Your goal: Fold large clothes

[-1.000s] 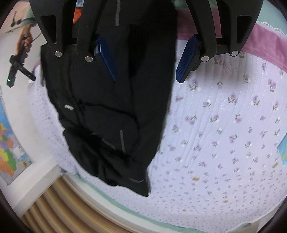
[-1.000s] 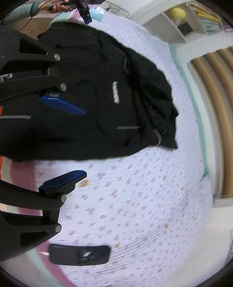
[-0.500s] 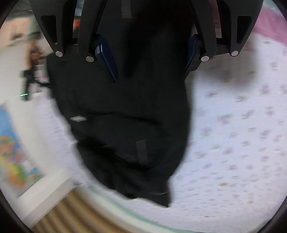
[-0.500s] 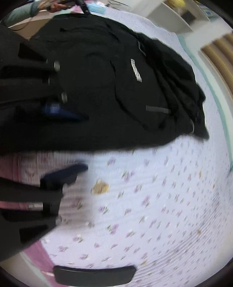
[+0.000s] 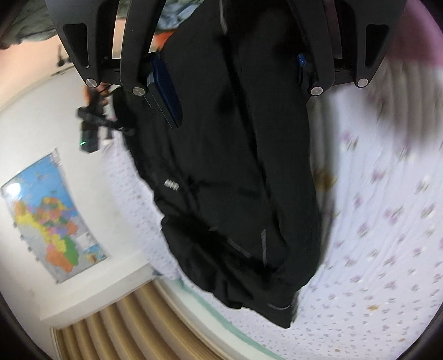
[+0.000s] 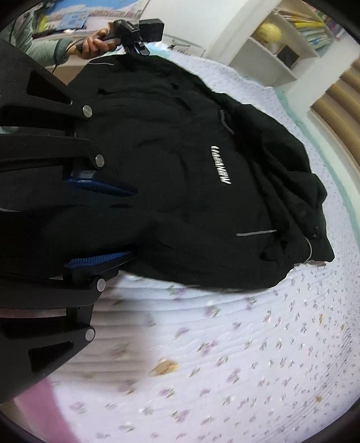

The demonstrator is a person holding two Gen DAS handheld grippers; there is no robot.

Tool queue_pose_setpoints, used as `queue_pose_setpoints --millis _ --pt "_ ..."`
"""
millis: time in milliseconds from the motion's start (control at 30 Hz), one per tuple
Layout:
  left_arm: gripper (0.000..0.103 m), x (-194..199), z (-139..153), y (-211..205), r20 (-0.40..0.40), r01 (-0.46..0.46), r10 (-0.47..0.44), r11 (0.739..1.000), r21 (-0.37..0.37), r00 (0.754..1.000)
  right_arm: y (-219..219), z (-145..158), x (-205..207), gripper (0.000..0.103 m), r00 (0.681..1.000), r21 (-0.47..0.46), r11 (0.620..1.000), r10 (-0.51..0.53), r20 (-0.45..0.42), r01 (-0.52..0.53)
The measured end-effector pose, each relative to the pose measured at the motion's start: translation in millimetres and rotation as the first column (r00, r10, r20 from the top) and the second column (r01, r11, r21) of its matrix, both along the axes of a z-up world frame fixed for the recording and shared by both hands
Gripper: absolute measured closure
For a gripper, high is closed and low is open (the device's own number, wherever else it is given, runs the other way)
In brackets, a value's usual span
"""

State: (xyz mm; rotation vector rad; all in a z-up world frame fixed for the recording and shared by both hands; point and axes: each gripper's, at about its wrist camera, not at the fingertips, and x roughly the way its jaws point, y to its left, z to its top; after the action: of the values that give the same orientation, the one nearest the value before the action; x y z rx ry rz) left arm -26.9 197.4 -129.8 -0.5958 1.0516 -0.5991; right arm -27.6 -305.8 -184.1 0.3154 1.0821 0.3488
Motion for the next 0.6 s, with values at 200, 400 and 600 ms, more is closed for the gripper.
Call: queue_pose_setpoints --millis 200,400,600 --pt "0.036 -34.4 -3.0 -8.9 0.026 0.03 -0.032 0.996 0.078 0.999 10.1 -7.7 -45.0 0.057 0.998 -0.129 0.992 0.002 -0.061 -0.01" --pt "0.082 -39.6 1.9 -10.7 0.046 -0.059 0.054 0.991 0.12 0.997 19.8 6.8 -64.1 0.077 1.0 -0.164 0.986 0.001 0.027 0.004" --pt "0.087 -27.6 49.2 9.5 0.124 -0.114 0.113 0.993 0.001 0.986 9.9 56.0 -65.4 0.087 0.988 -0.07 0.998 0.013 0.156 -0.003"
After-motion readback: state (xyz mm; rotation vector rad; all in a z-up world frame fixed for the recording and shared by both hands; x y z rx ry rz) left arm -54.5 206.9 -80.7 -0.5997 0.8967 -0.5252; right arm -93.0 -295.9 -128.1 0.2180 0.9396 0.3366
